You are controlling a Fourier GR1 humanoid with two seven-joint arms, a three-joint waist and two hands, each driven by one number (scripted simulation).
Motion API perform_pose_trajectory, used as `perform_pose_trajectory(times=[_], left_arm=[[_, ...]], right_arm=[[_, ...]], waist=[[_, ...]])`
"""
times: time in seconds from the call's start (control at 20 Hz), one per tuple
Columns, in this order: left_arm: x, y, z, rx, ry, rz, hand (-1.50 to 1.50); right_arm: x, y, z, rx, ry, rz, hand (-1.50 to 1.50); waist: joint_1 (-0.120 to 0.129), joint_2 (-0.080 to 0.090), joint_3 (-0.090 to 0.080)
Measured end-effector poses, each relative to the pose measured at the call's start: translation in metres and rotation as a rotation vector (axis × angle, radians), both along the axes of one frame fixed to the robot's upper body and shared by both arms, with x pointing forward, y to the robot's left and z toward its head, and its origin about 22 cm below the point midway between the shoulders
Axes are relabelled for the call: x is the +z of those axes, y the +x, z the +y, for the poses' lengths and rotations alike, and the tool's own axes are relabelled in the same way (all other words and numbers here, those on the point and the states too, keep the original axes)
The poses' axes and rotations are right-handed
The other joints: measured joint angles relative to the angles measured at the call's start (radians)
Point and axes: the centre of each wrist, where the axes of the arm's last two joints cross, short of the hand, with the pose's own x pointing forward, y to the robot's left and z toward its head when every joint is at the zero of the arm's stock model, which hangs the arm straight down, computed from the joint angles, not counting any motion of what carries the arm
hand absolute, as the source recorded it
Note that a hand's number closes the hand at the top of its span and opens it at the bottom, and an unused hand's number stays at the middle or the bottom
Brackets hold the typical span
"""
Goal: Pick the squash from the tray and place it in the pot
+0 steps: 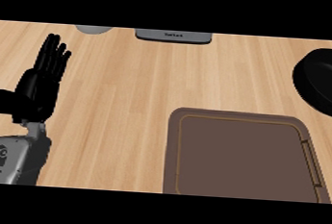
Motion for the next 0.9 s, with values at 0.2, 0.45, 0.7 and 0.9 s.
perform_pose_trajectory(times=[0.2,0.45,0.7,0.9], left_arm=[[0.000,0.000,0.006,-0.001,-0.002,0.000,0.00],[-0.002,0.000,0.009,0.001,-0.002,-0.006,0.00],[-0.001,0.002,0.013,0.004,-0.005,-0.006,0.00],[0.000,0.002,0.000,-0.010,-0.007,-0.012,0.00]], right_arm=[[-0.023,-0.005,-0.023,-0.005,0.012,-0.003,1.50],[-0.049,-0.015,-0.052,-0.034,0.063,0.013,1.50],[-0.069,-0.023,-0.071,-0.043,0.242,-0.027,-1.50],[-0.083,-0.028,-0.080,0.001,0.355,-0.092,-1.50]], waist=[[-0.002,0.000,0.000],[-0.002,0.000,0.000],[-0.004,0.002,0.001],[0.004,0.004,0.002]])
